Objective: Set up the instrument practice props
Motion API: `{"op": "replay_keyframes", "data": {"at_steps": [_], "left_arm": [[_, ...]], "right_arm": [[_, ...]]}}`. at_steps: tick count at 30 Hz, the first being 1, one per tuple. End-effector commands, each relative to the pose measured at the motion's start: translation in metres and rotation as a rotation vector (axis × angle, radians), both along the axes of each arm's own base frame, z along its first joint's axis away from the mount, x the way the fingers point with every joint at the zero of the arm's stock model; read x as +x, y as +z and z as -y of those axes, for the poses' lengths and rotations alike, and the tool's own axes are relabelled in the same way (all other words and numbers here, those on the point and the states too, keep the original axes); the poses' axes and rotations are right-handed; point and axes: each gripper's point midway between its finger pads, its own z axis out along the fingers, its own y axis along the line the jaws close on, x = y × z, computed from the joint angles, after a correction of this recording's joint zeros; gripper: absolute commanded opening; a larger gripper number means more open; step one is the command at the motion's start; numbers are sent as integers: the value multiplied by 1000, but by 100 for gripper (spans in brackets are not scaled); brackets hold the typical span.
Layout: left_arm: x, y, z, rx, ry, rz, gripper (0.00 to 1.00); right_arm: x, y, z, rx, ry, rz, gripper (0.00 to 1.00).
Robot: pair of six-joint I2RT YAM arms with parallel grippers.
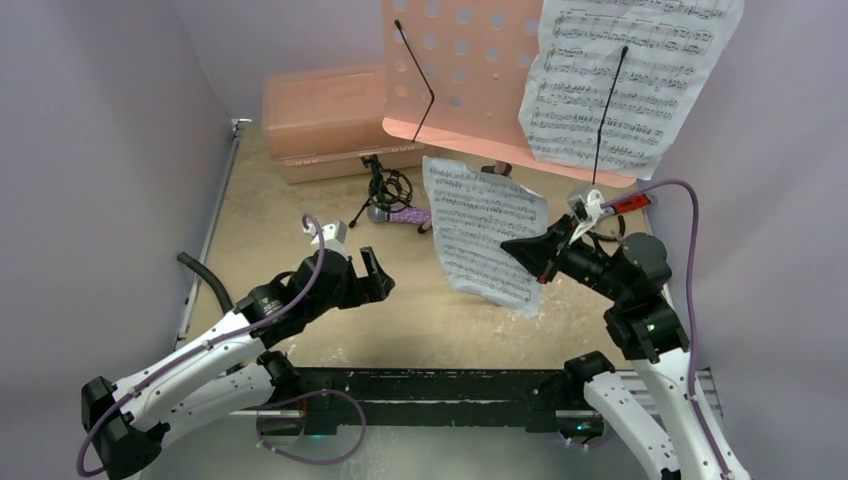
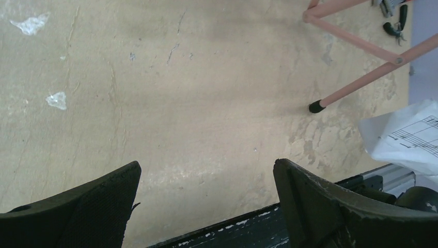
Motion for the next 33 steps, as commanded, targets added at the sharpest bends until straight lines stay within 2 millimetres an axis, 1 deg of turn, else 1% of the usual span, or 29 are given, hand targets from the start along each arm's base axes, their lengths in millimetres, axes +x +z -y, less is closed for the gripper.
{"op": "replay_keyframes", "data": {"at_steps": [1, 8, 12, 14, 16, 19, 21, 25, 29, 33], "left_arm": [[-8, -20, 0, 12, -1, -83, 100], [-19, -48, 11, -26, -23, -171, 100], [-18, -52, 16, -60, -1, -191, 100], [-17, -53, 18, -63, -2, -193, 100], [-14, -52, 20, -68, -2, -188, 100], [-11, -49, 21, -62, -3, -180, 100], [-10, -48, 20, -52, 0, -178, 100], [-8, -46, 17, -36, 9, -169, 100], [-4, -39, 13, -16, 14, -144, 100], [2, -25, 9, 18, 14, -99, 100]], "right_arm": [[10, 8, 6, -13, -69, -35, 0], [8, 21, 2, 5, -39, -31, 0], [9, 24, -2, 6, -16, -44, 0], [7, 21, -7, -7, 25, -65, 0], [7, 17, -11, -26, 67, -91, 0], [0, 23, -17, -33, 140, -69, 0], [-2, 26, -18, -40, 154, -53, 0], [-8, 20, -18, -88, 190, -36, 0], [-10, 21, -14, -112, 182, -22, 0], [-10, 30, -8, -130, 136, 24, 0]]}}
